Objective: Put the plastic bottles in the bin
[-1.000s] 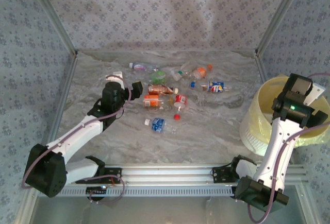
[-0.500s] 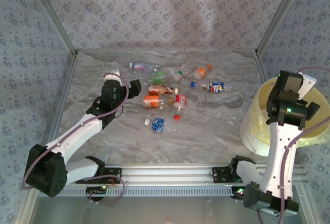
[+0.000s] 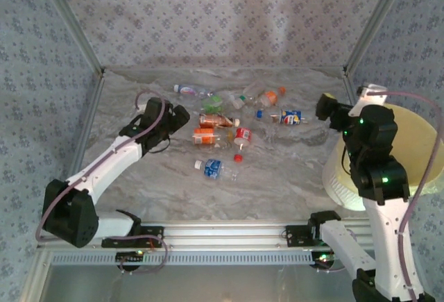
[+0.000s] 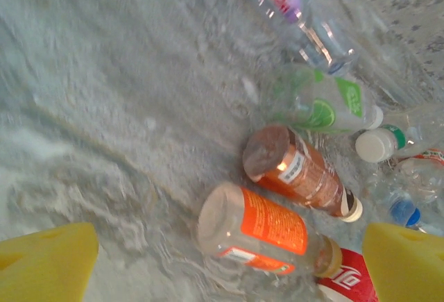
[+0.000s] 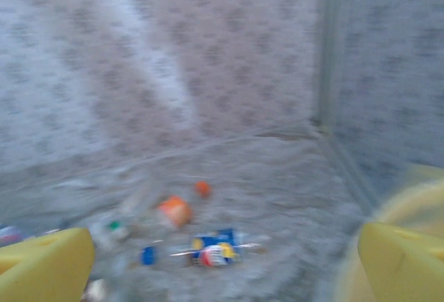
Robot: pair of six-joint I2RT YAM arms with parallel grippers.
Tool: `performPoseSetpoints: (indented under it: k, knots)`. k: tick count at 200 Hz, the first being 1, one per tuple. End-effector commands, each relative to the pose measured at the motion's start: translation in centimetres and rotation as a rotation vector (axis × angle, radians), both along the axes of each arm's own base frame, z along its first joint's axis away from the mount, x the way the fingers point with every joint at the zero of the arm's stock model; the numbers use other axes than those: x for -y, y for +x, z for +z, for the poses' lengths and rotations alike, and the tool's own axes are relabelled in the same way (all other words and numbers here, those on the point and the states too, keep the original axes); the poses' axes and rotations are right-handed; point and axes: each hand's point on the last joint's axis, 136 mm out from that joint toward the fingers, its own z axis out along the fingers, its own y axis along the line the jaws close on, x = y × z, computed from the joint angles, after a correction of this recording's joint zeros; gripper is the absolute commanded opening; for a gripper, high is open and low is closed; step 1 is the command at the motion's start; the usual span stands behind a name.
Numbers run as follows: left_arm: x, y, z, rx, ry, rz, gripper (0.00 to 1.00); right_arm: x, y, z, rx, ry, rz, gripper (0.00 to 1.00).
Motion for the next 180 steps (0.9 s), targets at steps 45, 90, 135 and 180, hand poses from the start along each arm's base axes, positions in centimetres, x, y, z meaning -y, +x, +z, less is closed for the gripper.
performPoseSetpoints:
  k: [45,90,135,180]
  knots:
    - [3.5,-1.4,-4.3,-0.28,-0.296,0.232,0.98,-11.7,1.1,-1.1,0.219,0.058,0.517,1.0]
    - [6.0,-1.2,-6.9,-0.384,-0.456,0.334,0.97,-13.7,1.4,-3.2,0.13,-0.08,0.539,1.0]
    - [7.0,0.8,-7.9,-0.373,-0.473,0.381,0.92,-14.7,1.1,-3.8,0.126,-0.152,0.553,1.0]
    - [7.8,1.5,-10.2,-0.403,-0.467,0.429,0.88,-14.7,0.8,-4.0,0.112,-0.186,0.546,1.0]
